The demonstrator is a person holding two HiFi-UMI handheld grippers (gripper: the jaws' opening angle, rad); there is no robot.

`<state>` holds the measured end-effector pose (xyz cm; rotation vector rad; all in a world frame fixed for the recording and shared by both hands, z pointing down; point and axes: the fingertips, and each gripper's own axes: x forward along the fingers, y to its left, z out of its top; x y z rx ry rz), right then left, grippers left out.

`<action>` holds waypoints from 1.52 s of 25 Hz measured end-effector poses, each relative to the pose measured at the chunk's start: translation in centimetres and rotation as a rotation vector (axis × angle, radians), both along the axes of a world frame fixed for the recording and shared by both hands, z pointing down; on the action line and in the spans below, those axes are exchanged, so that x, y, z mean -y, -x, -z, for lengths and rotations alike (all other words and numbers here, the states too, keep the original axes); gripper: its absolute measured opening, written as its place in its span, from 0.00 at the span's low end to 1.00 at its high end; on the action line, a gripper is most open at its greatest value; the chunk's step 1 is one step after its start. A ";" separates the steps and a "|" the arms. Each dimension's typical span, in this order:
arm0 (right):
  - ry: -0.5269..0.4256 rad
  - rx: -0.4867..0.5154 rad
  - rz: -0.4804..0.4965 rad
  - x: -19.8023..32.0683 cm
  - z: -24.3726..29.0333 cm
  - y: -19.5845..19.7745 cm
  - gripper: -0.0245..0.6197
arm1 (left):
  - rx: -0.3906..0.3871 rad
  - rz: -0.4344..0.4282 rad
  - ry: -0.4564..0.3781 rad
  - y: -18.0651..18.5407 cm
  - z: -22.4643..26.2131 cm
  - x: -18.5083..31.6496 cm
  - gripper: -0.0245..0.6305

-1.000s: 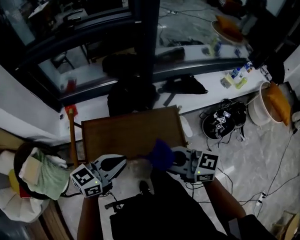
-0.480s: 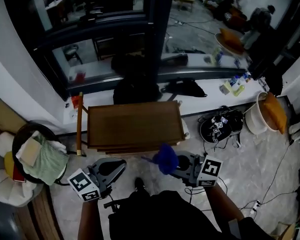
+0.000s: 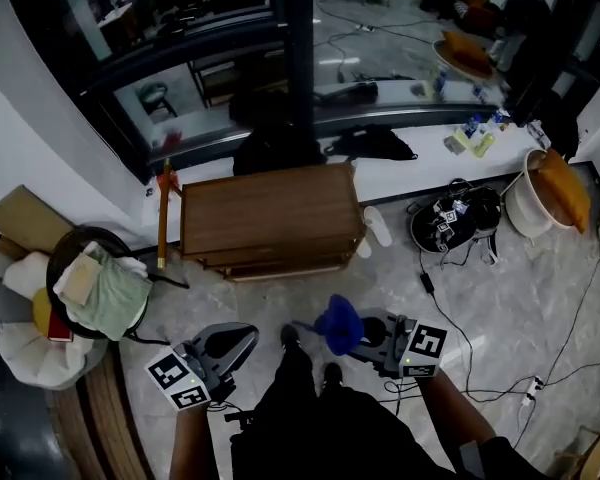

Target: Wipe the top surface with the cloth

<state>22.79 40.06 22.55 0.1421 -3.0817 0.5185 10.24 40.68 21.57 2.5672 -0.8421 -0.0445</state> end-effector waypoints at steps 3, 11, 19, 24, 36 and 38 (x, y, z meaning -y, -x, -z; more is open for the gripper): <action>0.033 0.011 0.020 -3.4 -1.3 -0.6 0.17 | 0.014 -0.007 0.030 -1.7 -1.1 -3.1 0.05; -0.017 0.001 0.024 -7.9 0.2 0.1 0.17 | 0.037 -0.103 0.004 -3.8 -0.7 -7.5 0.05; -0.046 -0.018 -0.047 -11.7 1.6 4.0 0.17 | 0.101 -0.108 -0.100 -0.1 0.8 -10.7 0.05; -0.057 -0.019 -0.040 -14.4 1.7 8.6 0.17 | 0.125 -0.077 -0.084 5.4 -1.2 -14.3 0.05; -0.035 -0.077 -0.005 -16.8 -1.2 13.2 0.17 | 0.078 -0.045 -0.033 8.6 -3.3 -16.0 0.05; -0.033 -0.073 -0.015 -17.0 -1.3 13.3 0.17 | 0.084 -0.061 -0.030 8.1 -3.4 -16.5 0.05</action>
